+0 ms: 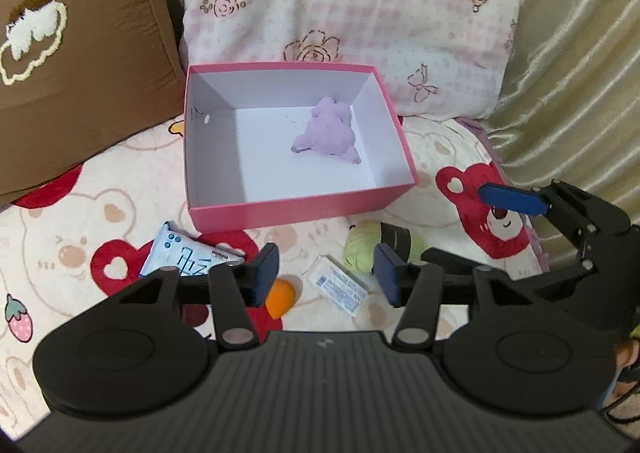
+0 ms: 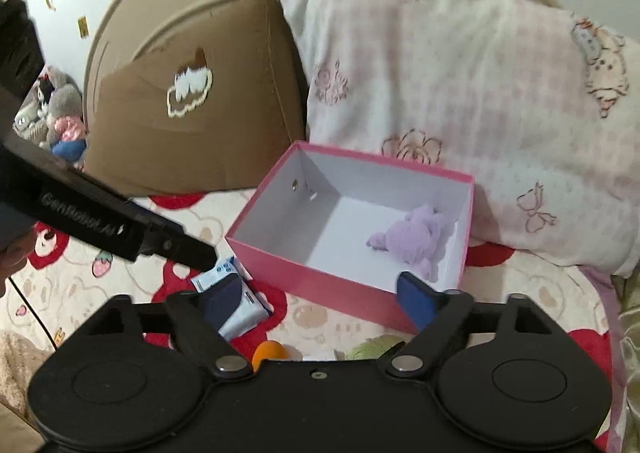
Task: Organize objects
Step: 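Withdraw the left gripper from the box toward the clear plastic box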
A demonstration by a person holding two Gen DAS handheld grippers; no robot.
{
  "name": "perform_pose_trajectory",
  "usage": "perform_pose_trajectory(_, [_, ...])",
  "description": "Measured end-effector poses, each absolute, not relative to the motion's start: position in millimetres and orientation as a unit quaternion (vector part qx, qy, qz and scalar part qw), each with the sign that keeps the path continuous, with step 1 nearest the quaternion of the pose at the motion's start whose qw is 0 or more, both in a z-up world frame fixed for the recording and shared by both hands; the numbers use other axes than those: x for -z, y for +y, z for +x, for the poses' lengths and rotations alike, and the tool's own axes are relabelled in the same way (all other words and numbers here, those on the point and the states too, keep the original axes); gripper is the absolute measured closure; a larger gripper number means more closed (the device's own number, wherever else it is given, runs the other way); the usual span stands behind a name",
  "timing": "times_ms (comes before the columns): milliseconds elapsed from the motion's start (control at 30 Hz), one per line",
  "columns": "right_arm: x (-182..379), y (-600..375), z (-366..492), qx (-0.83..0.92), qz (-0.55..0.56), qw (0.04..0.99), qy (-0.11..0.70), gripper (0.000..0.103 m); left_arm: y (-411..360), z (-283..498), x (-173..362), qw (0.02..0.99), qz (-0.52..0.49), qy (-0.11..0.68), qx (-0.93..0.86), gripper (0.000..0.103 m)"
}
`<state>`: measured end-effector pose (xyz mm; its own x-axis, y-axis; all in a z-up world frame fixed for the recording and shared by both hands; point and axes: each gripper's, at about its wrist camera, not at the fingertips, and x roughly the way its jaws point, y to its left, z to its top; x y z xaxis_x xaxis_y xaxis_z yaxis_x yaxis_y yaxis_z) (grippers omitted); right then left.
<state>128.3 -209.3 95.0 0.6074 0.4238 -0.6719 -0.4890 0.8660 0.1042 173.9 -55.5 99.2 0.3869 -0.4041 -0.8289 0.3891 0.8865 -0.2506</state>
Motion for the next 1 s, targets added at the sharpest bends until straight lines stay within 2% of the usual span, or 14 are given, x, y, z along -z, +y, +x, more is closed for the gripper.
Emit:
perform_pose_trajectory(367, [-104, -222, 84, -0.265, -0.054, 0.883, 0.385, 0.013, -44, 134, -89, 0.814, -0.024, 0.524, 0.250, 0.028])
perform_pose_trajectory(600, [-98, -221, 57, -0.287, -0.066, 0.864, 0.408, 0.013, -41, 117, -72, 0.803, -0.024, 0.536, 0.261, 0.024])
perform_pose_trajectory(1000, [-79, -236, 34, -0.306, -0.074, 0.854, 0.415, 0.013, -42, 94, -49, 0.798, -0.024, 0.541, 0.263, 0.024])
